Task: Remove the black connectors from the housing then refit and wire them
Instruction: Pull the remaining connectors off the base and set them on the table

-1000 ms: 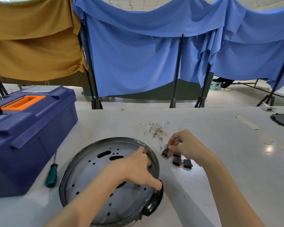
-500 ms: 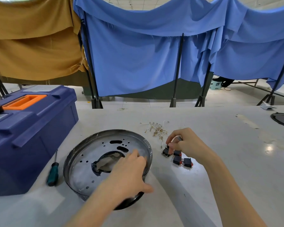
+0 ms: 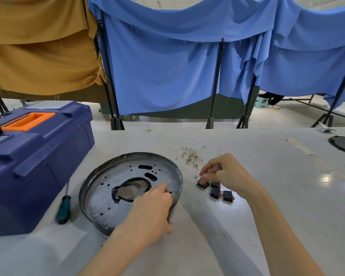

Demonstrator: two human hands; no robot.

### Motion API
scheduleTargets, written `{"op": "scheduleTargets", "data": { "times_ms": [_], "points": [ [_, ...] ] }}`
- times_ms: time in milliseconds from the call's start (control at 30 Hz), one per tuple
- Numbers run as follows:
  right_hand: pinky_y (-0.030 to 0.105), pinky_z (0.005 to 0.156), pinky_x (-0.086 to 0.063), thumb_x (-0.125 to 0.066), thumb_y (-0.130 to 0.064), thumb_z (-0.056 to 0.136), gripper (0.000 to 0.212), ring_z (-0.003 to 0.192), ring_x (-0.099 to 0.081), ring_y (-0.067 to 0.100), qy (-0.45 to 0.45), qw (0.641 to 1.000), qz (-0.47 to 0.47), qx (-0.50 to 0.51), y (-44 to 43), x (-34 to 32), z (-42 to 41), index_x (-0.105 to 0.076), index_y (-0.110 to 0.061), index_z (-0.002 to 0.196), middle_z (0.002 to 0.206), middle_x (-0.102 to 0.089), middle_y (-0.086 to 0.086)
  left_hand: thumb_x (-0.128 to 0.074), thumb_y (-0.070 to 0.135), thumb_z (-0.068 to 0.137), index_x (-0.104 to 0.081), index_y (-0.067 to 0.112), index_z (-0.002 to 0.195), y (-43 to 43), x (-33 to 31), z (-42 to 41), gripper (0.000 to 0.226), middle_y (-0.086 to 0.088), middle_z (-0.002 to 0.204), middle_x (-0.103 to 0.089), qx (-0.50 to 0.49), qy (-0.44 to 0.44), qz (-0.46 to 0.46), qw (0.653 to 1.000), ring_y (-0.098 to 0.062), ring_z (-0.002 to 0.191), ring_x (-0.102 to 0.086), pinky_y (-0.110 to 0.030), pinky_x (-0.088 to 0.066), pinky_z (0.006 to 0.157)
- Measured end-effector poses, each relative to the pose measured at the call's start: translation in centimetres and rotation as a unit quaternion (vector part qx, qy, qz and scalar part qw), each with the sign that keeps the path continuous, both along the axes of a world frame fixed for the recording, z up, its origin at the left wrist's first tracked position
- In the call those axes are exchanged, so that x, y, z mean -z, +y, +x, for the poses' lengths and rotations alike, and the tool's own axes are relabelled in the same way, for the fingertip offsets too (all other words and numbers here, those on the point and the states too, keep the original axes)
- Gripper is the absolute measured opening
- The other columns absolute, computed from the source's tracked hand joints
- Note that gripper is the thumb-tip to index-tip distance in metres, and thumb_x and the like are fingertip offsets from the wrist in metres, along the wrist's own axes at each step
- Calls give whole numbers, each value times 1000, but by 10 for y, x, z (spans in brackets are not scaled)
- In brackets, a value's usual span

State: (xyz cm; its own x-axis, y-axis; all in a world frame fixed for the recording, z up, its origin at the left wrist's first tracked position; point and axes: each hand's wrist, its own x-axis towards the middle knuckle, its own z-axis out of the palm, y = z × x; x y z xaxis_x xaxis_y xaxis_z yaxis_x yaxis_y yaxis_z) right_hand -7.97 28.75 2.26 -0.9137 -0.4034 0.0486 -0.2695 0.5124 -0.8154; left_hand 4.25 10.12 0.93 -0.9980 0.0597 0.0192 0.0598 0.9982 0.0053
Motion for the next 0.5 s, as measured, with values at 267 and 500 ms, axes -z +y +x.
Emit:
{"op": "scheduleTargets", "data": {
  "times_ms": [267, 500],
  "points": [
    [23, 56, -42, -65, 1, 82, 17, 67, -51, 20, -16, 1000, 13, -11, -5, 2, 1, -73, -12, 75, 66, -74, -3, -72, 55, 67, -35, 24, 142, -11, 18, 11, 89, 7, 132, -31, 49, 36, -34, 998, -16, 120, -33, -28, -25, 99],
    [21, 60, -46, -66, 2, 83, 14, 69, -55, 20, -24, 1000, -2, -4, -5, -1, 3, -73, -9, 76, 66, -74, 0, -62, 21, 79, -52, 26, 126, -7, 22, 19, 48, 8, 119, -52, 31, 96, -24, 995, -17, 106, -53, -23, -38, 88]
  ]
}}
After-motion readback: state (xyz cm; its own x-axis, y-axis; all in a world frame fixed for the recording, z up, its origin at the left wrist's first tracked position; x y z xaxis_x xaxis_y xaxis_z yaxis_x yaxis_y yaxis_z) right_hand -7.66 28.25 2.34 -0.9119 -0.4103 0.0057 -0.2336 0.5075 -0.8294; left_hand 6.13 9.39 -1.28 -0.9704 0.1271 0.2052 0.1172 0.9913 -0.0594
